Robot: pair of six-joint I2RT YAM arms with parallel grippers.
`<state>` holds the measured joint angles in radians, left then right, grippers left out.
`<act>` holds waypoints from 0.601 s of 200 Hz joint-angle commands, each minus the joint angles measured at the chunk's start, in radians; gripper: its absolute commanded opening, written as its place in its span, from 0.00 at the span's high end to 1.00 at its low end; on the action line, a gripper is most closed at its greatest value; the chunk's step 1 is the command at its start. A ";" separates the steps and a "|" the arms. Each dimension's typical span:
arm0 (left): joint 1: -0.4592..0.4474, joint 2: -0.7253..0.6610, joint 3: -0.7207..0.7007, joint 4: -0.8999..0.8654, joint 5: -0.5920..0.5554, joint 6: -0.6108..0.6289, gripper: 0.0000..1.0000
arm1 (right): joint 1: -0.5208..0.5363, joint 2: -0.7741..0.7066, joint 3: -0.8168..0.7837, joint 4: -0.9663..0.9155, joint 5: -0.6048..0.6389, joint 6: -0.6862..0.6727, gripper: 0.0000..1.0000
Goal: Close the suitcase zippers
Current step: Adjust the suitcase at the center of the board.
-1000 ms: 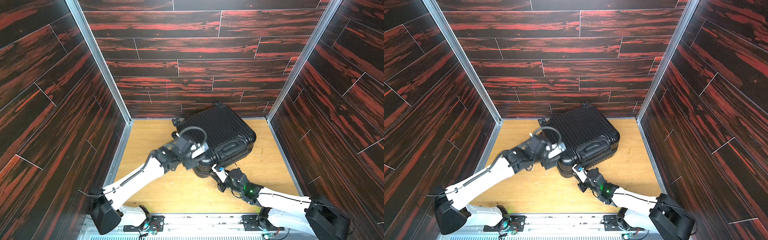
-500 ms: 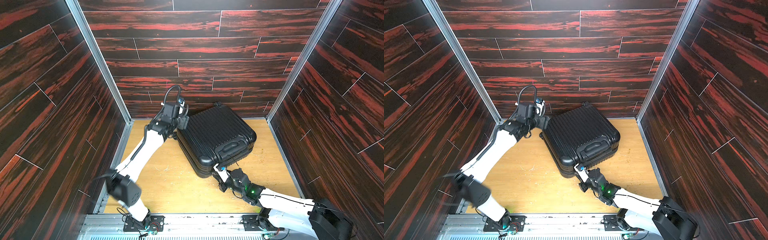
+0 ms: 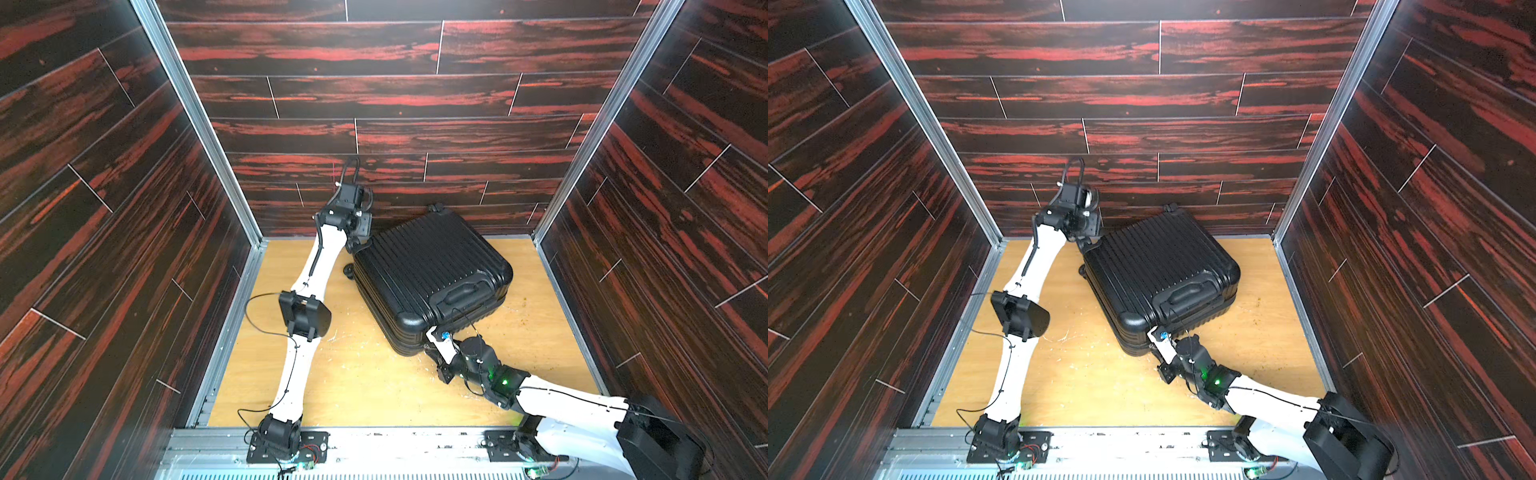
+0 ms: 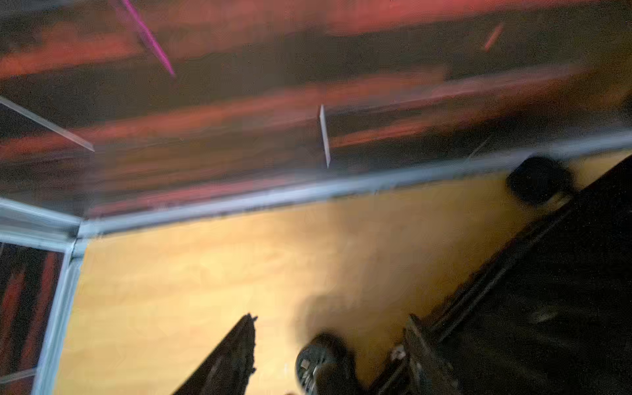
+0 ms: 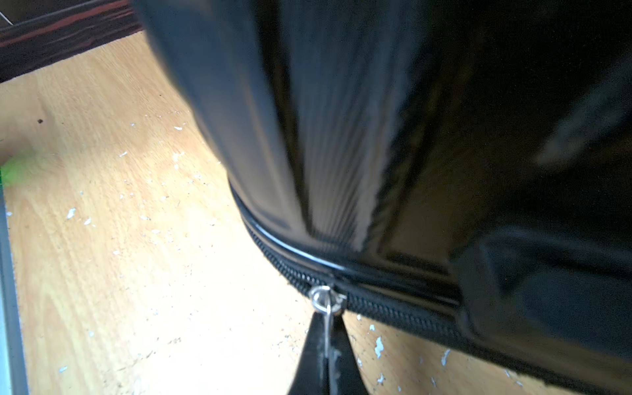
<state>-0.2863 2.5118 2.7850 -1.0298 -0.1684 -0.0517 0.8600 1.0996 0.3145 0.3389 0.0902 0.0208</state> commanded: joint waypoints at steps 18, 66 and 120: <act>-0.004 -0.188 -0.342 -0.184 -0.060 0.102 0.38 | -0.026 0.009 0.058 -0.005 0.021 -0.033 1.00; -0.003 -0.366 -0.644 -0.247 -0.056 0.111 0.43 | -0.139 0.002 0.086 -0.028 -0.044 -0.046 1.00; -0.001 -0.742 -1.120 -0.116 -0.056 0.039 0.45 | -0.284 0.084 0.160 -0.046 -0.151 -0.095 1.00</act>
<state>-0.2630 1.8748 1.8549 -0.9783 -0.2764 0.0101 0.6209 1.1454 0.4107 0.2298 0.0082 -0.0402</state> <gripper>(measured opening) 0.552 0.047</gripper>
